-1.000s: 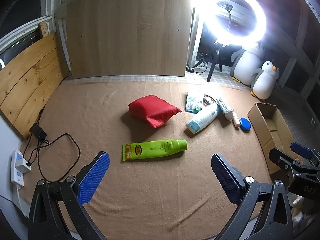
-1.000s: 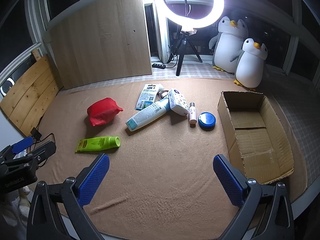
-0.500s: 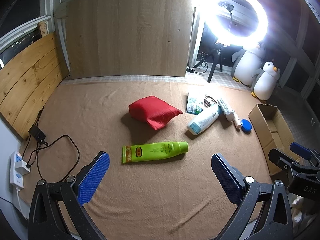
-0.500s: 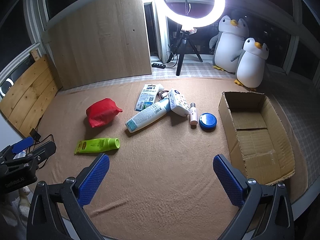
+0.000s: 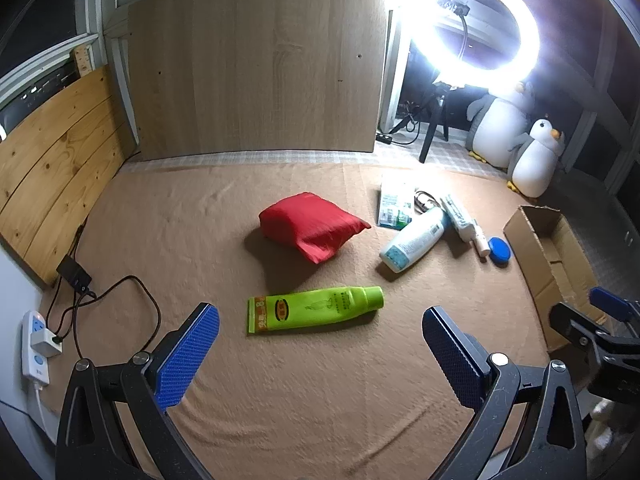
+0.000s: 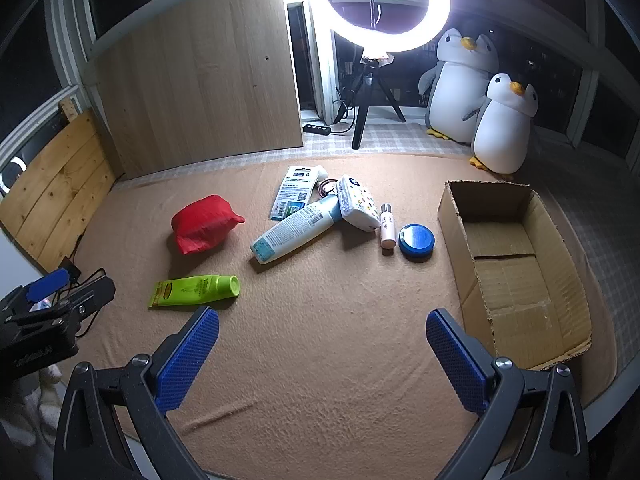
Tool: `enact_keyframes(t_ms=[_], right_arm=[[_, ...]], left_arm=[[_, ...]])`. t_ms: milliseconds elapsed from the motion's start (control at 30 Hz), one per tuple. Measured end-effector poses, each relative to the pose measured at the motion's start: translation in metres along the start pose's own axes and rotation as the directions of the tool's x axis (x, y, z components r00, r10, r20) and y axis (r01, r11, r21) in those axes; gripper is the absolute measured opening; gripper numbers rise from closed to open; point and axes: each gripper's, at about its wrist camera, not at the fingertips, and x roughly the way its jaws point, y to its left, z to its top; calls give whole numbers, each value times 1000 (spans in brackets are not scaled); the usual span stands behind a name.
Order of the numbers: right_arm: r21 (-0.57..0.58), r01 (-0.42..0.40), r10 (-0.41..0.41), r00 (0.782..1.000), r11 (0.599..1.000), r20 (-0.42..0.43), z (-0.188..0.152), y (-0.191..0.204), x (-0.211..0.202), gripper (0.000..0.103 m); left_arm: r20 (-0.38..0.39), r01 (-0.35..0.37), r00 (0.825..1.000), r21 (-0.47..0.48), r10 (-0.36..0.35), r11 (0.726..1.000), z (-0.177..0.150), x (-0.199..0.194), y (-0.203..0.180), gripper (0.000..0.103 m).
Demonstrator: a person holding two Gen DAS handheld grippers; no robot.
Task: Organize objects
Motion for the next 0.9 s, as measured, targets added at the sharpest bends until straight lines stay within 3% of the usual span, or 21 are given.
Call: enact_keyframes(t_ms=[300,800,900], right_arm=[[14,11,-11,1000,1000,-13,-5,-5,0,102],[41,46,-45,998,998,-39,-14,-19,-4,102],[50,54,-52,998,997,-43,-16,-23,-4,102]], left_arm=[[-31,-23,999,9,23,1000,7,31,3,103],[-177,-9,984,-58,-2,998,19,127,24,102],[-207,0,978,-61,-13,998,19,147,23,97]])
